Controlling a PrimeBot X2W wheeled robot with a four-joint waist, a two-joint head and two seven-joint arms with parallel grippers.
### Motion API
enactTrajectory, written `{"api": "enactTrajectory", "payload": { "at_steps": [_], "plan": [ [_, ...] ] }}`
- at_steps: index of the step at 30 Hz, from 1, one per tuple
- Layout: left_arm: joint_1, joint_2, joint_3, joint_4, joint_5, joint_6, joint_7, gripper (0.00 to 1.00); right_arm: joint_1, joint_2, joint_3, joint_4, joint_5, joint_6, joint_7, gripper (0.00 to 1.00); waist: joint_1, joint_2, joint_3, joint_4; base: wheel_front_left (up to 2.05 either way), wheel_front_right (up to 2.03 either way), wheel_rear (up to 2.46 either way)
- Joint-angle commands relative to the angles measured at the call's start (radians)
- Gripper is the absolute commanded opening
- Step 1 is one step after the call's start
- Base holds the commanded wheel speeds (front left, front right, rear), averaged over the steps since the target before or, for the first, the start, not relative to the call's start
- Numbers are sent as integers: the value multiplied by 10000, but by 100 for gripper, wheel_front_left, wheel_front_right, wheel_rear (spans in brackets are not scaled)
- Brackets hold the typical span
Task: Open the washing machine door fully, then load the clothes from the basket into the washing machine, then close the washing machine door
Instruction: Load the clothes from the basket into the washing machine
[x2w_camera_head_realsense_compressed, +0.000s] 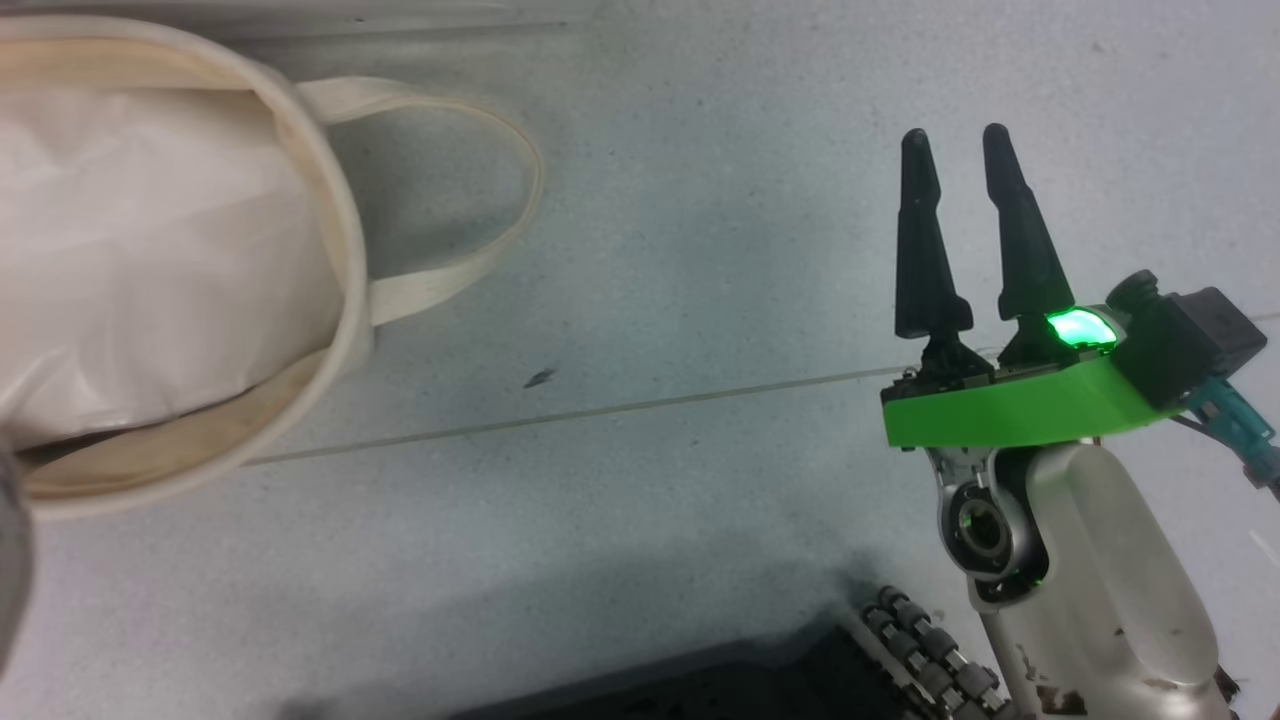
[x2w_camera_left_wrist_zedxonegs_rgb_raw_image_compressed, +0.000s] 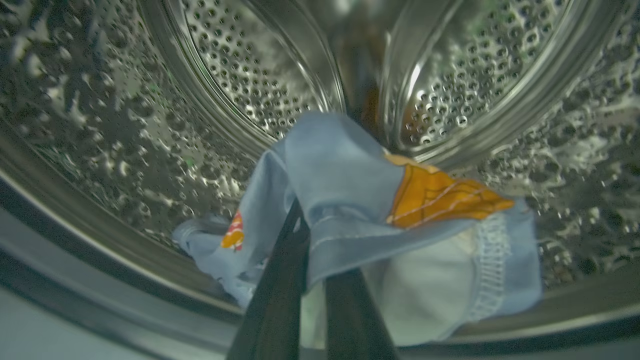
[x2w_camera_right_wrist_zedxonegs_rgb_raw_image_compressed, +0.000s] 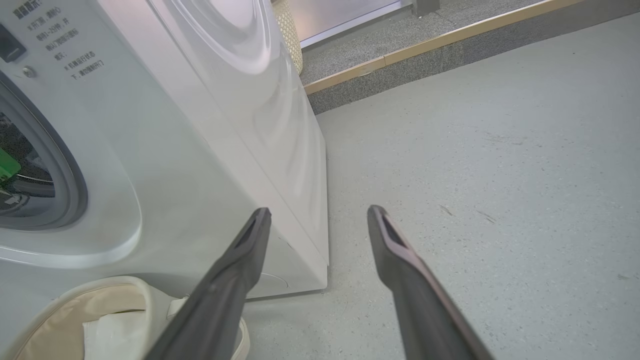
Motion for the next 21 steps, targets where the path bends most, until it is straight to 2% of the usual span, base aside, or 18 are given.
{"api": "enactTrajectory", "payload": {
  "at_steps": [1,6,12,13,15,21],
  "plan": [
    [-415,715,220,-768,-92,234,-44,0,119,40,277,-345,14,2,-122,100,-1,0,123,-120,0,0,0],
    [-836,1277,361,-1842,3,557,-45,0,80,40,424,-379,47,2,-122,100,-1,0,470,-400,0,0,0],
    [-1249,1414,168,-1608,265,918,-46,0,106,40,586,-396,40,2,-122,100,-1,0,816,-604,0,0,0],
    [-1334,1441,191,-1343,252,1004,-46,100,93,40,585,-424,33,2,-122,100,-1,0,881,-621,0,0,0],
    [-1549,1420,104,-991,297,1049,-46,100,82,40,504,-486,20,2,-122,100,-1,0,1005,-597,0,0,0],
    [-1451,1150,-17,-1183,179,788,-46,100,60,40,413,-469,-105,2,-122,100,-1,0,1014,-404,0,0,0]
  ]
}}
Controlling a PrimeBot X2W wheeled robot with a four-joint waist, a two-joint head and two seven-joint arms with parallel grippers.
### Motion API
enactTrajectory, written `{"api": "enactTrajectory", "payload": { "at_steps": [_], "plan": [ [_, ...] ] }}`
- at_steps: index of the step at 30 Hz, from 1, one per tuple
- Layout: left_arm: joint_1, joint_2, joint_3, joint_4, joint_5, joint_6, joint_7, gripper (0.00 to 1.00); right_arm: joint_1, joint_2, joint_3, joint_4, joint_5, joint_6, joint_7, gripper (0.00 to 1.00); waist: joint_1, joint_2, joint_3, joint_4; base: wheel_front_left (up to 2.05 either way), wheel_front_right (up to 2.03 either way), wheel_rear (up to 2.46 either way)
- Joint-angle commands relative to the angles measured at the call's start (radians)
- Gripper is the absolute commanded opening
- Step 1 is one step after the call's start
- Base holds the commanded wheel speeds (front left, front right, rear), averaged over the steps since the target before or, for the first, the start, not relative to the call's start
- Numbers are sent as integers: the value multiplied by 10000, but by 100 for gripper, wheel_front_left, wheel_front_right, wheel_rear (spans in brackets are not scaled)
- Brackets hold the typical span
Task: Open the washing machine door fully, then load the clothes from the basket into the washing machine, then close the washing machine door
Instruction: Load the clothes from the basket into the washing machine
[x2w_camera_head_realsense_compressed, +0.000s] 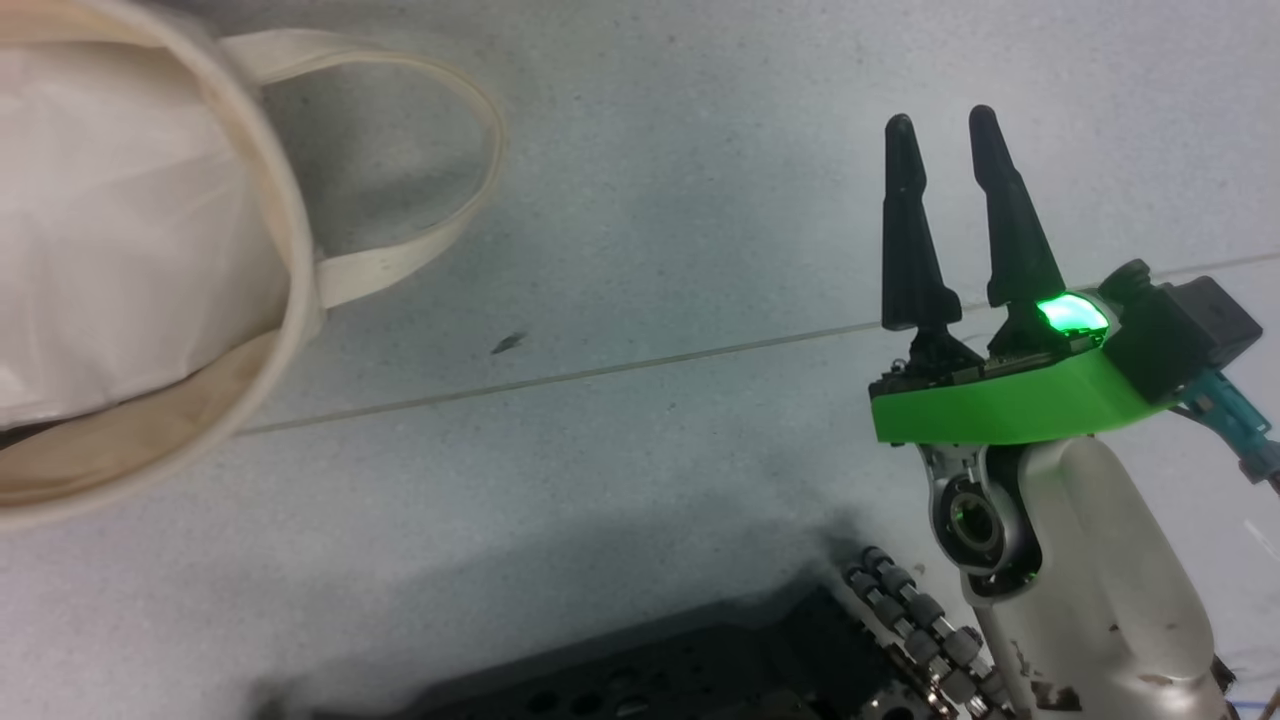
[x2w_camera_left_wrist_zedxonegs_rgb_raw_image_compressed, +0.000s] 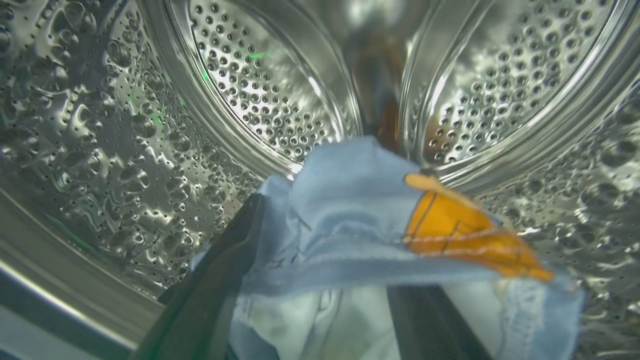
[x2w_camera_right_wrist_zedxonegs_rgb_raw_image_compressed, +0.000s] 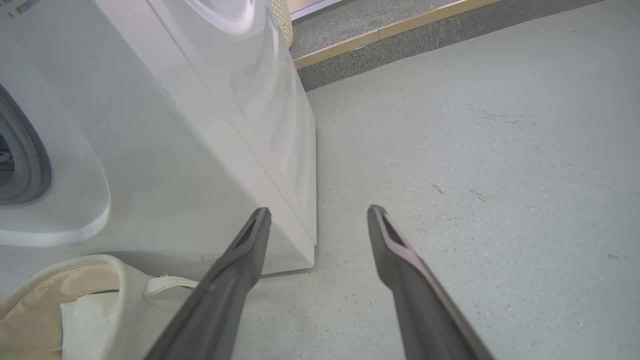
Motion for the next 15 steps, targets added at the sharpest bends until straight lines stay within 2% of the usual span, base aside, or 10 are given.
{"api": "enactTrajectory", "payload": {
  "at_steps": [1,7,10,15],
  "plan": [
    [-9,350,-31,-434,-107,-28,-43,100,238,38,185,-275,-92,2,-122,100,0,0,-75,91,0,0,0],
    [998,-43,35,-1182,-392,-424,-43,100,189,38,168,-223,-249,2,-122,100,0,0,-644,456,0,0,0],
    [1833,-279,-48,-1518,-440,-761,-43,100,245,38,21,-159,-255,2,-122,100,0,0,-1086,680,0,0,0],
    [3254,-567,-93,-2241,-434,-1038,-43,100,369,38,33,216,-463,2,-122,100,0,0,-1905,1052,0,0,0]
  ]
}}
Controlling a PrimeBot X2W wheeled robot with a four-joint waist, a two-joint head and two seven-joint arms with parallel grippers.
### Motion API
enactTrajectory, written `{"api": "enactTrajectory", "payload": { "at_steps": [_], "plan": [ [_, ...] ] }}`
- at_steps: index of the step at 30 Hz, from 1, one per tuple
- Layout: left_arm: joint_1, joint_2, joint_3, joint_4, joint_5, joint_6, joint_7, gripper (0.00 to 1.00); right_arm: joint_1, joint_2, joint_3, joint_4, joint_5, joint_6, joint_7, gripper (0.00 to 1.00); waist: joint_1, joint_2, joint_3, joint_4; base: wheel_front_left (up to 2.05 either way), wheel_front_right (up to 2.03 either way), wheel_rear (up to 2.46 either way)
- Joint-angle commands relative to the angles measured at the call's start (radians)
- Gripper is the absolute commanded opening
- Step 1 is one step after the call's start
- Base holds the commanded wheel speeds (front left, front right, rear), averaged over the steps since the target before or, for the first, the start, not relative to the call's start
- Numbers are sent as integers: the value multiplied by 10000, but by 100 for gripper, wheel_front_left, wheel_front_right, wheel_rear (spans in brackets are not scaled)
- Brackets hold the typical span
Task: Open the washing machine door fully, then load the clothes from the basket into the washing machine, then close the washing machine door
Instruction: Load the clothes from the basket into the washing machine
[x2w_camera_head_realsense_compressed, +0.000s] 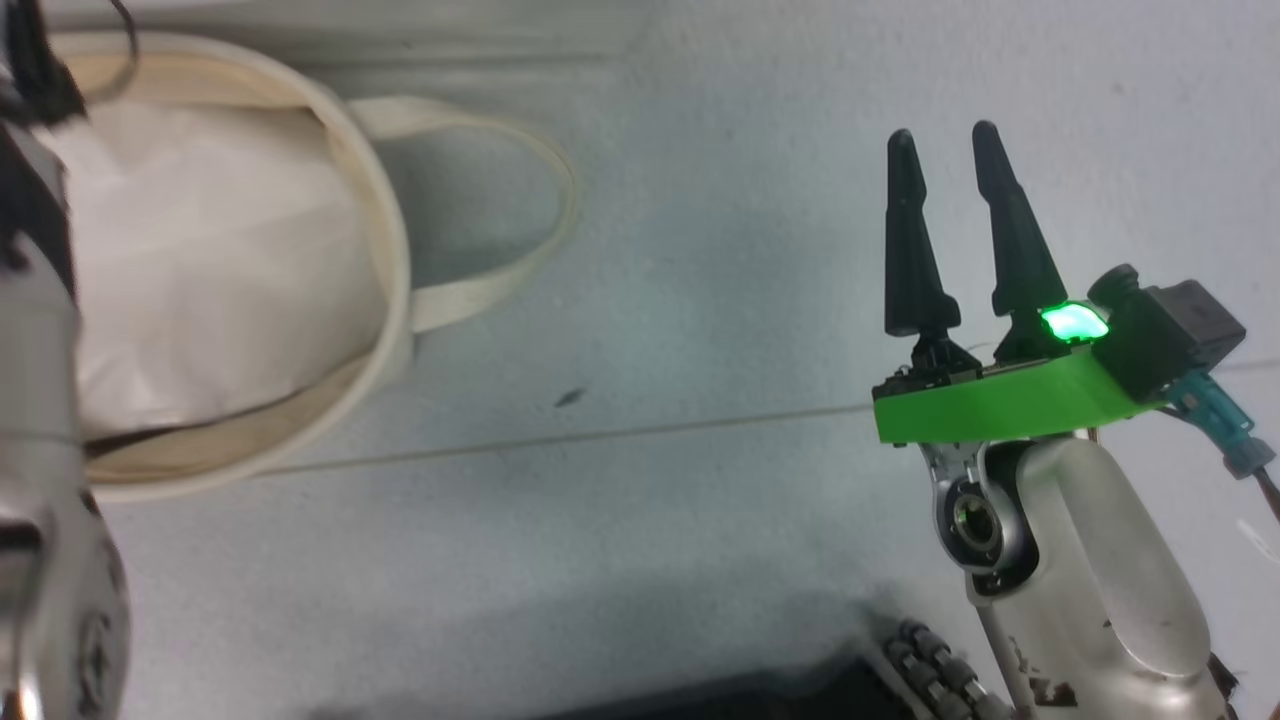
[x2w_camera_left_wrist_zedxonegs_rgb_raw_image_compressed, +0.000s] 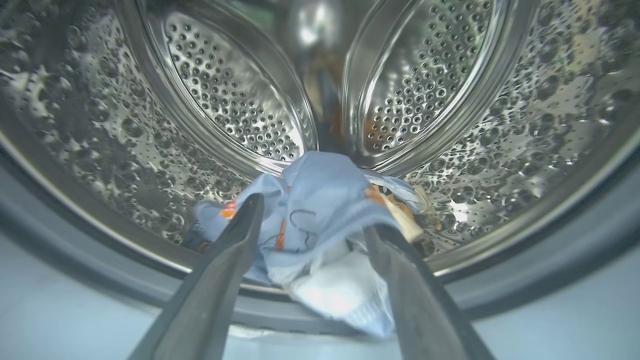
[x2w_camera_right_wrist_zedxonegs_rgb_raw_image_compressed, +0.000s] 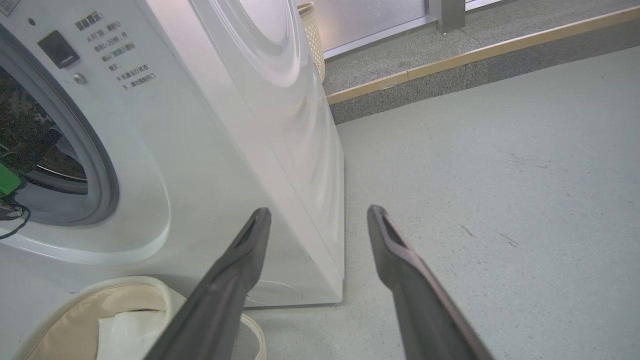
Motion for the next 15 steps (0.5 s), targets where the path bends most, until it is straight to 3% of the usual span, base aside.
{"api": "enactTrajectory", "payload": {
  "at_steps": [1,15],
  "plan": [
    [237,362,72,-512,-21,-75,-43,100,391,47,201,-242,-58,2,-122,100,1,0,-580,325,0,0,0],
    [4154,-591,278,-1746,-183,-968,-43,100,1118,47,250,276,47,2,-122,100,1,0,-3087,1074,0,0,0]
  ]
}}
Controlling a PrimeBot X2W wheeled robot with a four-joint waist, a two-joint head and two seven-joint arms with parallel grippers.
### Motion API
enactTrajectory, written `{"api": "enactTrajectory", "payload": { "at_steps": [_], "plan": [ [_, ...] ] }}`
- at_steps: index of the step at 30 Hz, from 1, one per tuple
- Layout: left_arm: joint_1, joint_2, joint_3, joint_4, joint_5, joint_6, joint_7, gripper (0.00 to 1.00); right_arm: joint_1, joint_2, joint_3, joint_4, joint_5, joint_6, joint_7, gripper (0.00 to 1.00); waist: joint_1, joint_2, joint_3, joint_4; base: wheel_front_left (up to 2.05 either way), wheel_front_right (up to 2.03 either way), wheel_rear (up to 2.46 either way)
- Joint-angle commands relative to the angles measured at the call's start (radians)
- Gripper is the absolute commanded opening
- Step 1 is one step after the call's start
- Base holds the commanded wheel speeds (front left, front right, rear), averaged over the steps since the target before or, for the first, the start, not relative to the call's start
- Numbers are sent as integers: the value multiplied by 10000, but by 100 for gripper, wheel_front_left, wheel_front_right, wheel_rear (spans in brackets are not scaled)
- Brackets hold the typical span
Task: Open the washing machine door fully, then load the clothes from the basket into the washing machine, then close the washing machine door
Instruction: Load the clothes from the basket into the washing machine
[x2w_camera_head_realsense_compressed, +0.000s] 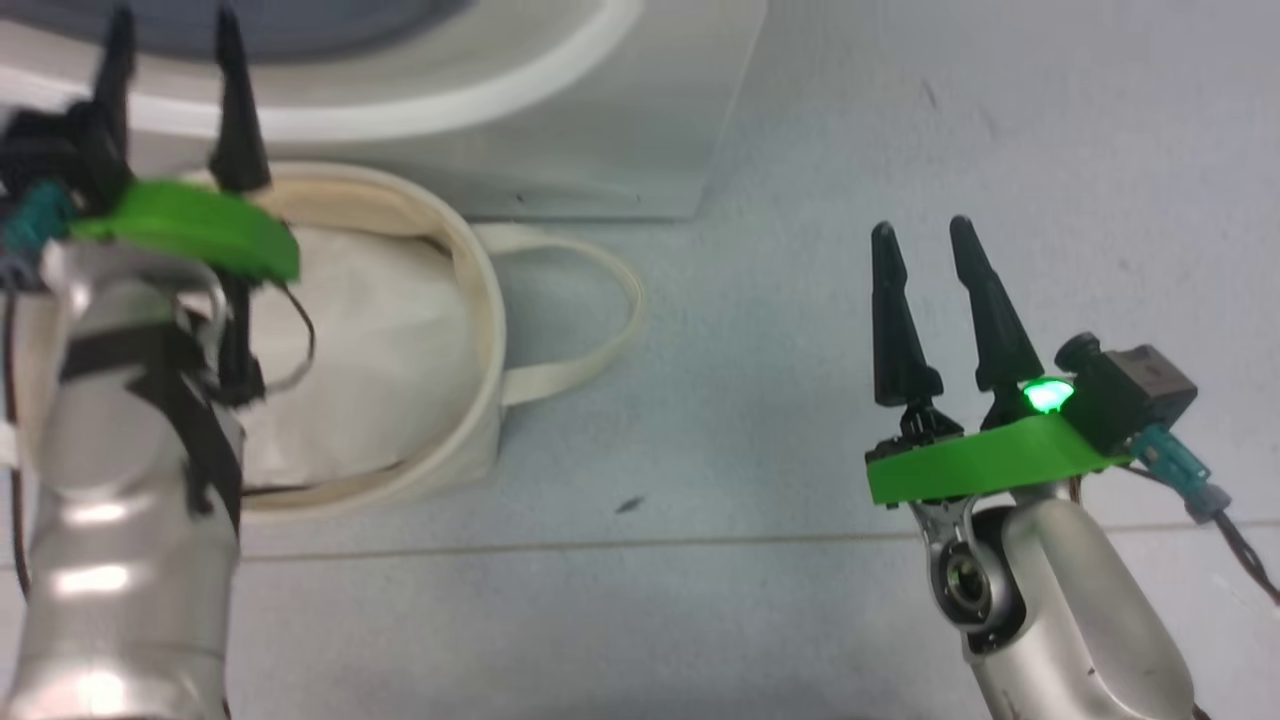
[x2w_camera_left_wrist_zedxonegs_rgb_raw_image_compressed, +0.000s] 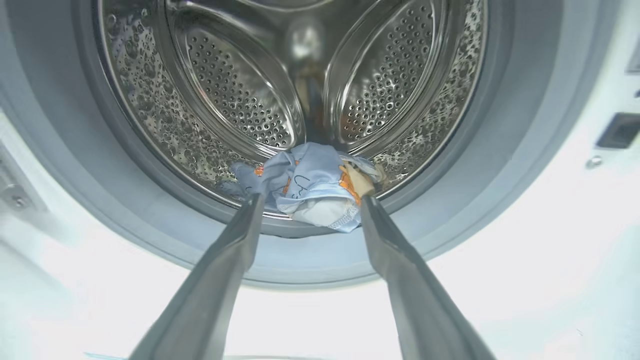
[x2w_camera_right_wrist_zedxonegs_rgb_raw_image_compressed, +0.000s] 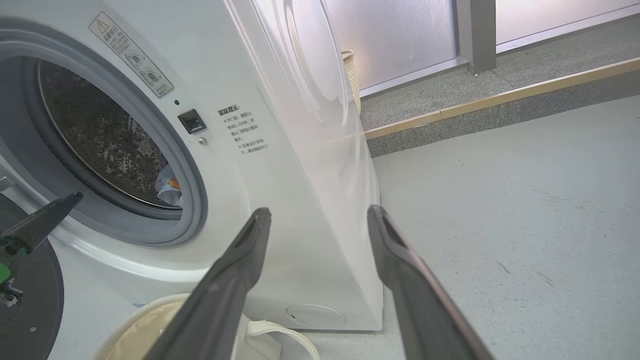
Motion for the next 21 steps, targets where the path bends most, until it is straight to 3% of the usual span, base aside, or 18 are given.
{"api": "enactTrajectory", "payload": {
  "at_steps": [1,21],
  "plan": [
    [462,268,223,-549,43,-90,-45,100,342,49,212,-223,62,2,-122,100,3,0,-744,264,0,0,0],
    [5292,-647,713,-3106,38,-611,-45,100,1563,49,-9,-11,345,2,-122,100,3,0,-2950,442,0,0,0]
  ]
}}
